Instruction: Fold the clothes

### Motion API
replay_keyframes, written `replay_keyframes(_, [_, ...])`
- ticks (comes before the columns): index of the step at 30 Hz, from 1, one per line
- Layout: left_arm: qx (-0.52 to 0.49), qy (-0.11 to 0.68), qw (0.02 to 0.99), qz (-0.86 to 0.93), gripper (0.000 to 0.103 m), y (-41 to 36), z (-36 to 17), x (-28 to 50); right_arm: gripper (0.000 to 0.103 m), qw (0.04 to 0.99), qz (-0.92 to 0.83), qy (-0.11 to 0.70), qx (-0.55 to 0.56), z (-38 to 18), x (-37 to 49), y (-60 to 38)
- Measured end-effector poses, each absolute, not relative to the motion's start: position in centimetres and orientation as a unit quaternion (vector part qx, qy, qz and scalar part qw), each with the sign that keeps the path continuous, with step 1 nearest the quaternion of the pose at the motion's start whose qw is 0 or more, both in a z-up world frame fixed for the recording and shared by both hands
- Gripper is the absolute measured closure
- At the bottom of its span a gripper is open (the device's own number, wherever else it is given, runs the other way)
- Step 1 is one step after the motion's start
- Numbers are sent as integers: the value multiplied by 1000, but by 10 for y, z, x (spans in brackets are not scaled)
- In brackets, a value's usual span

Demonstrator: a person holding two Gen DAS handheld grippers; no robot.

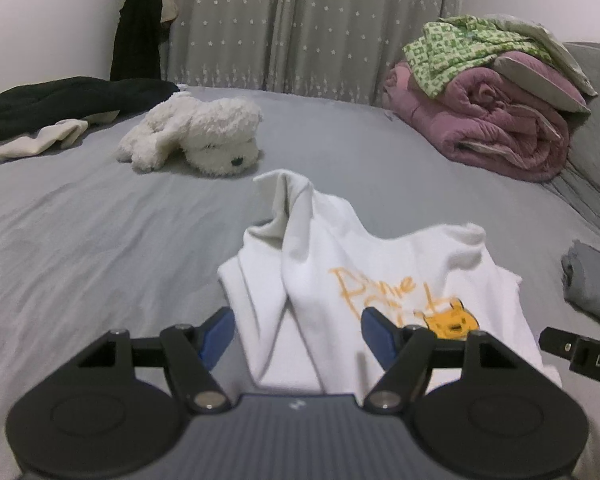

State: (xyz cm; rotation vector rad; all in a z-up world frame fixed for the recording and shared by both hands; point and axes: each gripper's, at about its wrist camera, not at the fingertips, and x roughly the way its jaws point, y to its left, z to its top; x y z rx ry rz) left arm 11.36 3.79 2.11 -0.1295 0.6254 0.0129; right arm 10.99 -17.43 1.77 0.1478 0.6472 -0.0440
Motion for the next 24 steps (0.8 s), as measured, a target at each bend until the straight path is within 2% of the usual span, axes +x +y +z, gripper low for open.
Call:
replay_keyframes(11, [-99,354,929,-35,33,46,5,63,51,939,-28,327,99,12,60,-190])
replay_keyframes(14, [-117,364,923,-51,40,48,-11,49,51,935,-33,333,119,4,50,-198])
replay_keyframes(18, [-134,372,916,-69,56,48,-25,36,51,931,-15,340,135,-10,32,-202])
replay_keyframes(20, [-141,379,912,-73,58,45,-23,35,51,918,-23,373,133,-13,34,-198])
replay_keyframes(22, [-160,386,904,-92,67,45,-23,36,51,917,0,373,137,-11,33,-194])
replay_keyframes(24, [-166,395,898,-101,70,45,-24,36,51,913,16,386,134,-10,33,-189])
